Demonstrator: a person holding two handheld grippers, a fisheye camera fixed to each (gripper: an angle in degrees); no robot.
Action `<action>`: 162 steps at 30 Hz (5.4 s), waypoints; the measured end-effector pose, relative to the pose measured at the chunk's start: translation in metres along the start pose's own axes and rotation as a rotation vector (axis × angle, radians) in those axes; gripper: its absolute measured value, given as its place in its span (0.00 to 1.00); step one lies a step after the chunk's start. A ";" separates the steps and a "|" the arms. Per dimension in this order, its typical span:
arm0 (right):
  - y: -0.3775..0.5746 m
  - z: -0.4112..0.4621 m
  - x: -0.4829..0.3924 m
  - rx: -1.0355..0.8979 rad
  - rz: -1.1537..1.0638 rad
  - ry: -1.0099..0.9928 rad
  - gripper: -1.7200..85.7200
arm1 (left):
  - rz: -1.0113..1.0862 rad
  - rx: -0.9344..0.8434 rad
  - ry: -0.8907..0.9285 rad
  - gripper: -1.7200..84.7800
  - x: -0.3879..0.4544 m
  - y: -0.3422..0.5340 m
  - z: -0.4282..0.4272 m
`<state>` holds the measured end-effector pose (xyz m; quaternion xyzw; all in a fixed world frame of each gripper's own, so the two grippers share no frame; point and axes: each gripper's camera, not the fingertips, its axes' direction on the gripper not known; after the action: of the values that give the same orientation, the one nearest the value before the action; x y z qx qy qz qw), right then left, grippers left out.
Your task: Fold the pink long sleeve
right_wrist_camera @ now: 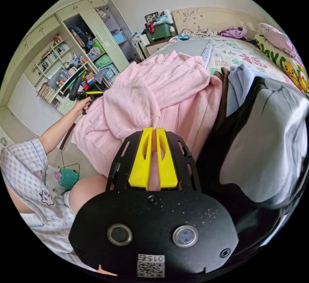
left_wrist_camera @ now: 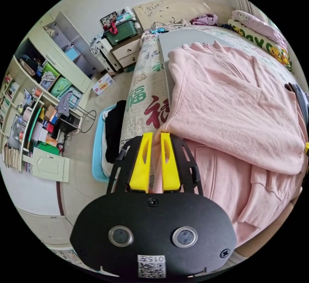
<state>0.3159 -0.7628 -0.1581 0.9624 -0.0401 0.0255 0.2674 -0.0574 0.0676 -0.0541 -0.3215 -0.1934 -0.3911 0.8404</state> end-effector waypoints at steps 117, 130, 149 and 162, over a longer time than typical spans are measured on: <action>-0.195 -0.085 -0.068 0.179 0.317 -0.010 0.17 | -0.459 0.184 0.808 0.17 -0.313 -0.012 -0.246; -0.240 -0.038 -0.031 0.178 0.407 -0.024 0.06 | -0.755 0.149 1.262 0.12 -0.374 -0.048 -0.144; -0.218 -0.033 0.005 0.197 0.404 -0.052 0.05 | -0.814 -0.001 1.319 0.14 -0.383 -0.081 -0.137; -0.159 -0.009 0.047 0.268 0.396 -0.007 0.04 | -0.858 0.290 1.224 0.01 -0.380 -0.035 -0.176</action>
<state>0.3768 -0.6255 -0.2285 0.9627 -0.2254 0.0793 0.1267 -0.3072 0.1316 -0.3865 0.1697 0.1498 -0.7628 0.6058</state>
